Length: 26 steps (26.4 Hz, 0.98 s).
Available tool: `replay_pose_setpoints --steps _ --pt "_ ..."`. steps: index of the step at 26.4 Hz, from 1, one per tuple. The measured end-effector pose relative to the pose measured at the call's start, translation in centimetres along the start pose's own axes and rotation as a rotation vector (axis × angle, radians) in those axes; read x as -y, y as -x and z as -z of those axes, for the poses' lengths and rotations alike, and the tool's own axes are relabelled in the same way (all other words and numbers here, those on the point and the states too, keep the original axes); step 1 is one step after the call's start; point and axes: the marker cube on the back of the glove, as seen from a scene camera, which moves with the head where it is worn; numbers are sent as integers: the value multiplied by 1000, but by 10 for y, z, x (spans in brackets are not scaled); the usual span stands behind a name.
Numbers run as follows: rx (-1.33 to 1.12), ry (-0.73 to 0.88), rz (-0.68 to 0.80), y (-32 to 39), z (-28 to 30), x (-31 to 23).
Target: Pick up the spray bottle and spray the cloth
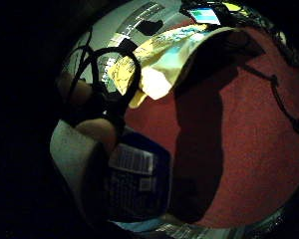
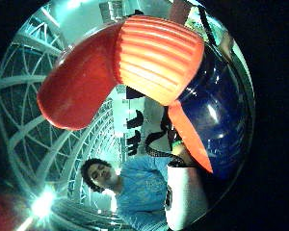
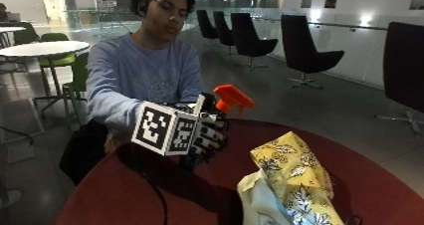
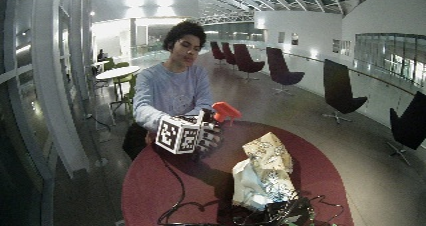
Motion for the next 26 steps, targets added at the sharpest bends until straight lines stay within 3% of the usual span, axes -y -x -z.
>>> replay_pose_setpoints --steps 10,26 --pt "-9 105 -213 -2 -16 10" --pt "-56 130 -272 -3 -21 14"
